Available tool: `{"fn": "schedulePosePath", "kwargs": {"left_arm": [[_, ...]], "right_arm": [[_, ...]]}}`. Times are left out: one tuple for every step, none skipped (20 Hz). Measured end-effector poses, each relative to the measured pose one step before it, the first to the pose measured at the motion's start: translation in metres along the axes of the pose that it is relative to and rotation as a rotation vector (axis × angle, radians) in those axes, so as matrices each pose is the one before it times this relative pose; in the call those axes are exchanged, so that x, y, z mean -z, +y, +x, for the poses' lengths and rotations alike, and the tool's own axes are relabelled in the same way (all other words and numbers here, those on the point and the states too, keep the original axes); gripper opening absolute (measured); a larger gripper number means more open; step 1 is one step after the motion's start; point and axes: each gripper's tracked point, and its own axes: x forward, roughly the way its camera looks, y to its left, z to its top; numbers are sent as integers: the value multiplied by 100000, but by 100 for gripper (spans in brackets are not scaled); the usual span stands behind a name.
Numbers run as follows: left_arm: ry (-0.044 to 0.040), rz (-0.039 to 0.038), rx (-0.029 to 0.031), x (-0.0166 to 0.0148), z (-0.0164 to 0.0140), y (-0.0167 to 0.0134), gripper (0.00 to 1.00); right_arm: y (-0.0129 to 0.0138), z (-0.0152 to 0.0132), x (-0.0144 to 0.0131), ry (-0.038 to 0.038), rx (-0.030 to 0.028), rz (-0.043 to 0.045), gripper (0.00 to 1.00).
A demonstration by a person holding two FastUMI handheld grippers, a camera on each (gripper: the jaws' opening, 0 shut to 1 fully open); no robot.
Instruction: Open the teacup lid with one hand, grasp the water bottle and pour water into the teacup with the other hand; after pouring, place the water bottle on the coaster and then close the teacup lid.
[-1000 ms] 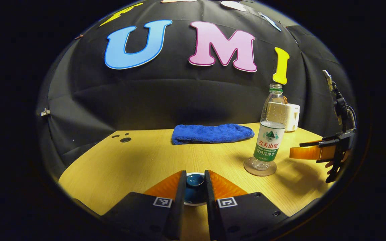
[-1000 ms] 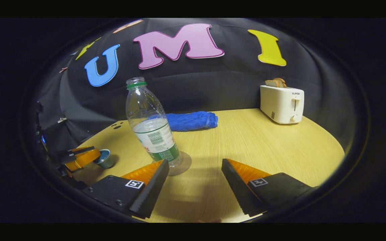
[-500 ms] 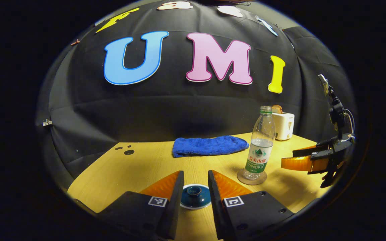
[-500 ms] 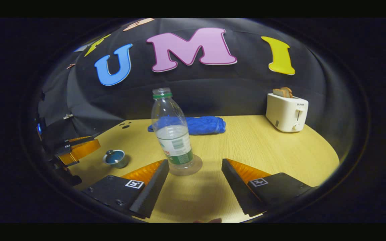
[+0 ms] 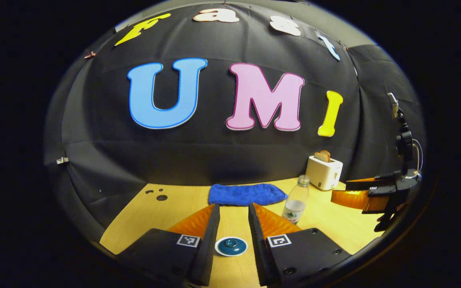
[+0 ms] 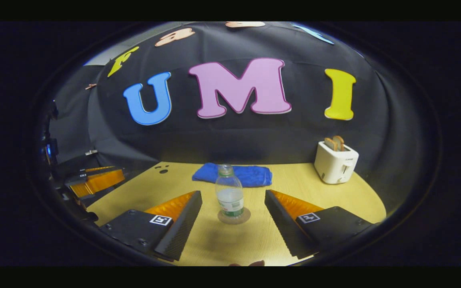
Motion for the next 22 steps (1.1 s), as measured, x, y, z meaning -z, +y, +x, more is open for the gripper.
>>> {"fn": "schedulePosePath", "kwargs": {"left_arm": [[-1052,620,-41,-1065,-459,190,47],[-693,928,75,-981,-493,74,47],[-545,756,379,-855,-469,40,47],[-692,391,332,-753,-1192,686,47],[-585,-73,412,-577,-546,13,47],[-264,-408,190,-538,-403,15,47],[-149,-673,311,-392,-505,-11,47],[-184,-824,513,-428,-323,-88,41],[-443,-718,522,-420,-454,-78,47],[-588,-258,789,-531,-210,-122,50],[-876,274,914,-438,-284,-149,53],[-868,858,227,-505,-231,23,54],[-711,942,-50,-244,-216,95,58],[-520,650,205,-359,-128,-79,61],[-23,498,278,-65,-128,-156,67],[189,258,-27,-63,-137,-167,73],[7,38,8,-144,-97,-153,76],[-55,88,-26,64,-77,-222,83],[52,20,-88,110,75,-107,87],[350,158,-211,16,93,-215,88],[66,296,-378,11,26,-102,93],[-145,252,-353,-73,50,-126,94]], "right_arm": [[471,-671,-1000,-1001,-645,-476,98],[432,-595,-886,-915,-589,-659,98],[267,-565,-775,-704,-210,-750,98],[337,-679,-863,-884,-325,-684,98],[176,-475,-727,-751,452,-561,98],[64,-518,-565,-725,425,-386,98],[84,-431,-545,-822,794,-509,98],[-21,-644,-549,-912,1055,-543,98],[-104,-508,-429,-675,1272,-485,98],[-110,-526,-465,-593,1317,-295,98],[-22,-446,-366,-552,865,126,98],[-4,-313,-261,-431,522,277,98],[45,-236,-227,-119,317,157,98],[-29,-291,-243,-291,154,-232,98],[-101,-208,-291,-504,478,-496,98],[-314,-197,-428,-1035,404,-262,98],[-207,0,-272,-628,214,20,98],[-303,-45,-215,-327,417,247,98],[-389,-75,-88,-327,584,458,98],[-296,-32,-210,-438,354,691,98],[-183,59,-258,-710,2,467,98],[-314,43,-114,-490,-97,-115,98]]}}
